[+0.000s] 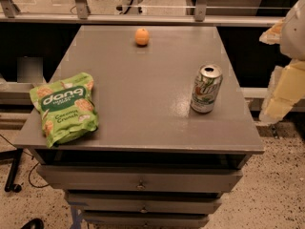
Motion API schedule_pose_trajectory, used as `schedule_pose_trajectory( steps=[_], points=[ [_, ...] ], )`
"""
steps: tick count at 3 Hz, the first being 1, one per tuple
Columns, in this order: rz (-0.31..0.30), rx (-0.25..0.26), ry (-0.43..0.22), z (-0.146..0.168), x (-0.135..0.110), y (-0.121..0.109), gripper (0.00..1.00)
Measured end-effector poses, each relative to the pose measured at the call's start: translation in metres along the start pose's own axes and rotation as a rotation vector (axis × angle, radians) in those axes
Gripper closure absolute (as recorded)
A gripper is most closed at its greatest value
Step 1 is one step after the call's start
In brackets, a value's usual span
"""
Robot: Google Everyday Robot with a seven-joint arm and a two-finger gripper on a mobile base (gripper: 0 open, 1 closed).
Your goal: Move green rice chip bag near 7up can
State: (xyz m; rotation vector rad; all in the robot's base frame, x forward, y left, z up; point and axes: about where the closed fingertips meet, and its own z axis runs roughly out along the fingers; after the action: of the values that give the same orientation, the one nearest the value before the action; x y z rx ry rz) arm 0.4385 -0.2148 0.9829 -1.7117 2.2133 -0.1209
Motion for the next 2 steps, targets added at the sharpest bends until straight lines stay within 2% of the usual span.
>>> schedule_pose_trajectory(
  steps=[1, 2],
  points=[
    [0.000, 0.000, 0.000, 0.0000, 0.0000, 0.0000, 0.00],
    [-0.017, 0.001, -0.030, 0.0040, -0.0072, -0.0019, 0.00]
  ],
)
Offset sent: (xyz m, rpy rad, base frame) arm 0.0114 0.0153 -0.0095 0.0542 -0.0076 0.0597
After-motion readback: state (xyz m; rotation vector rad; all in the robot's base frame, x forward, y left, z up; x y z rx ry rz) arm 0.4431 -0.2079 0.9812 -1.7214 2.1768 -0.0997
